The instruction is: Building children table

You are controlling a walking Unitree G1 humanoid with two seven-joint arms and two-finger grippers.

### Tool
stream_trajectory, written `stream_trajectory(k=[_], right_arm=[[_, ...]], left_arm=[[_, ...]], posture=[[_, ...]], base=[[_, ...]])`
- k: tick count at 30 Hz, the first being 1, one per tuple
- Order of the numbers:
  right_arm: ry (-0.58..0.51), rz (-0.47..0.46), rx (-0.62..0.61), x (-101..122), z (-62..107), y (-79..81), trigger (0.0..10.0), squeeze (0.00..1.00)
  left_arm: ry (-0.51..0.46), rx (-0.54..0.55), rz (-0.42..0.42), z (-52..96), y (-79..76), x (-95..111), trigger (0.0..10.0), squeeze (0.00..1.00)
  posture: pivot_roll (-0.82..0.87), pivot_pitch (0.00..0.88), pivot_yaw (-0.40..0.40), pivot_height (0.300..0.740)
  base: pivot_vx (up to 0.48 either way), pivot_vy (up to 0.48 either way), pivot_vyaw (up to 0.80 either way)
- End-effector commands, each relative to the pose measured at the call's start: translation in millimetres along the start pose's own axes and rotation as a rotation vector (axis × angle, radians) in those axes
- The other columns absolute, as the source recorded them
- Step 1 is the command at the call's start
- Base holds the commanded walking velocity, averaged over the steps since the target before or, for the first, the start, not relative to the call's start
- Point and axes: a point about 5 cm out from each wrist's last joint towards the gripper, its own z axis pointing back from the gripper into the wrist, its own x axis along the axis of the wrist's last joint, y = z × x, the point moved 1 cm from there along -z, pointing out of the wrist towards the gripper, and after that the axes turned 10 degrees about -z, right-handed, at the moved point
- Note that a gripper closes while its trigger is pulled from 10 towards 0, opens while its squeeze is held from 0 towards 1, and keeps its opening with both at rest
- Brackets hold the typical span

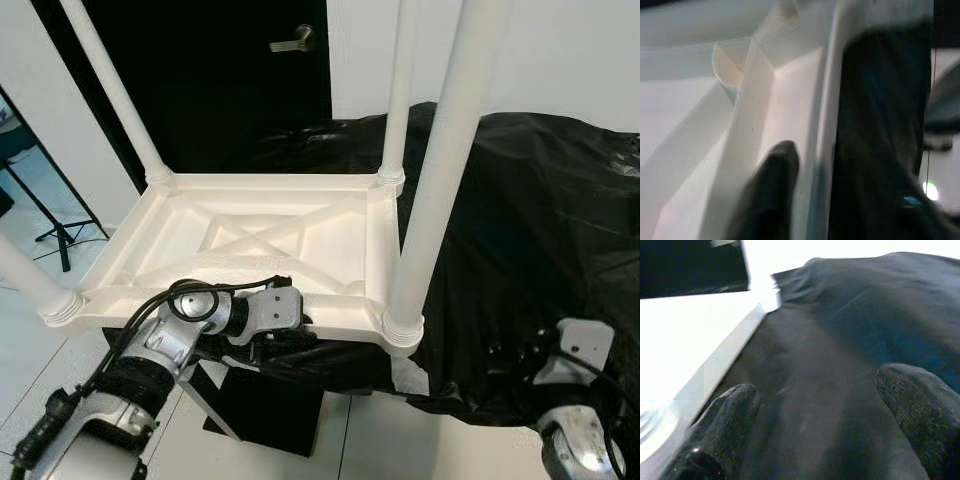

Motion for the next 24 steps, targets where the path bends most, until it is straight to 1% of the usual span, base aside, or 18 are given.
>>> stream_trajectory(k=[1, 2, 3, 4, 6, 8, 9, 10, 11, 12, 14, 15, 16, 17, 21, 22, 23, 24], right_arm=[[-0.001, 0.003, 0.052, 1, 2.0, 6.5, 10.0, 0.00], [-0.001, 0.003, 0.052, 1, 2.0, 6.5, 10.0, 0.00], [0.005, 0.001, 0.077, 1, 4.0, 9.6, 10.0, 0.00], [0.005, 0.001, 0.077, 1, 4.0, 9.6, 10.0, 0.00], [0.027, -0.008, 0.181, 0, 10.1, 20.4, 10.0, 0.00], [0.027, -0.008, 0.181, 0, 10.1, 20.4, 10.0, 0.00], [0.038, 0.000, 0.249, 0, 15.1, 26.1, 10.0, 0.00], [0.038, 0.000, 0.249, 0, 15.1, 26.1, 10.0, 0.00], [0.061, -0.005, 0.319, 1, 21.7, 30.9, 10.0, 0.00], [0.061, -0.005, 0.319, 1, 21.7, 30.9, 10.0, 0.00], [0.098, -0.009, 0.440, 3, 31.2, 37.3, 10.0, 0.00], [0.098, -0.009, 0.440, 3, 31.2, 37.3, 10.0, 0.00], [0.111, -0.014, 0.478, 4, 32.4, 38.5, 10.0, 0.00], [0.108, -0.002, 0.511, 6, 29.5, 39.4, 10.0, 0.00], [0.104, 0.002, 0.528, 7, 25.7, 39.8, 10.0, 0.00], [0.095, 0.007, 0.552, 8, 19.2, 41.5, 10.0, 0.00], [0.095, 0.007, 0.552, 8, 19.2, 41.5, 10.0, 0.00], [0.085, 0.019, 0.572, 9, 12.9, 43.8, 10.0, 0.00]], left_arm=[[-0.035, 0.186, 0.043, 9.1, 13.4, 4, 10.0, 0.70], [-0.035, 0.186, 0.043, 9.1, 13.4, 4, 10.0, 0.70], [-0.091, 0.200, 0.068, 14.1, 14.1, 11, 10.0, 0.00], [-0.091, 0.200, 0.068, 14.1, 14.1, 11, 10.0, 0.00], [-0.187, 0.244, 0.124, 28.1, 15.4, 22, 10.0, 0.00], [-0.187, 0.244, 0.124, 28.1, 15.4, 22, 10.0, 0.00], [-0.219, 0.276, 0.148, 36.3, 16.0, 25, 10.0, 0.00], [-0.219, 0.276, 0.148, 36.3, 16.0, 25, 10.0, 0.00], [-0.239, 0.313, 0.161, 45.2, 16.5, 28, 10.0, 0.00], [-0.239, 0.313, 0.161, 45.2, 16.5, 28, 10.0, 0.00], [-0.269, 0.367, 0.204, 60.5, 15.5, 33, 10.0, 0.00], [-0.269, 0.367, 0.204, 60.5, 15.5, 33, 10.0, 0.00], [-0.281, 0.382, 0.221, 64.6, 14.0, 35, 10.0, 0.00], [-0.288, 0.388, 0.232, 67.0, 11.3, 37, 10.0, 0.00], [-0.294, 0.392, 0.243, 68.1, 9.1, 39, 10.0, 0.00], [-0.296, 0.399, 0.247, 67.3, 6.2, 41, 10.0, 0.00], [-0.296, 0.399, 0.247, 67.3, 6.2, 41, 10.0, 0.00], [-0.301, 0.409, 0.258, 65.0, 3.1, 42, 10.0, 0.00]], posture=[[-0.09, 0.000, 0.086, 0.740], [-0.09, 0.000, 0.086, 0.740], [-0.09, 0.000, 0.081, 0.740], [-0.09, 0.000, 0.081, 0.740], [-0.07, 0.000, 0.074, 0.740], [-0.07, 0.000, 0.074, 0.740], [-0.06, 0.000, 0.070, 0.740], [-0.06, 0.000, 0.070, 0.740], [-0.06, 0.000, 0.065, 0.740], [-0.06, 0.000, 0.065, 0.740], [-0.06, 0.000, 0.059, 0.740], [-0.06, 0.000, 0.059, 0.740], [-0.05, 0.000, 0.056, 0.740], [-0.05, 0.000, 0.051, 0.740], [-0.04, 0.000, 0.049, 0.740], [-0.03, 0.000, 0.037, 0.740], [-0.03, 0.000, 0.037, 0.740], [-0.02, 0.000, 0.026, 0.740]], base=[[0.000, 0.000, 0.00], [0.000, 0.000, 0.00], [0.000, 0.000, 0.00], [0.000, 0.000, 0.00], [0.000, 0.000, 0.00], [0.000, 0.000, 0.00], [0.000, 0.000, 0.00], [0.000, 0.000, 0.00], [0.000, 0.000, 0.00], [0.000, 0.000, 0.00], [0.000, 0.000, 0.00], [0.000, 0.000, 0.00], [0.000, 0.000, 0.00], [0.000, 0.000, 0.00], [0.000, 0.000, 0.00], [0.000, 0.000, 0.00], [0.000, 0.000, 0.00], [0.000, 0.000, 0.00]])
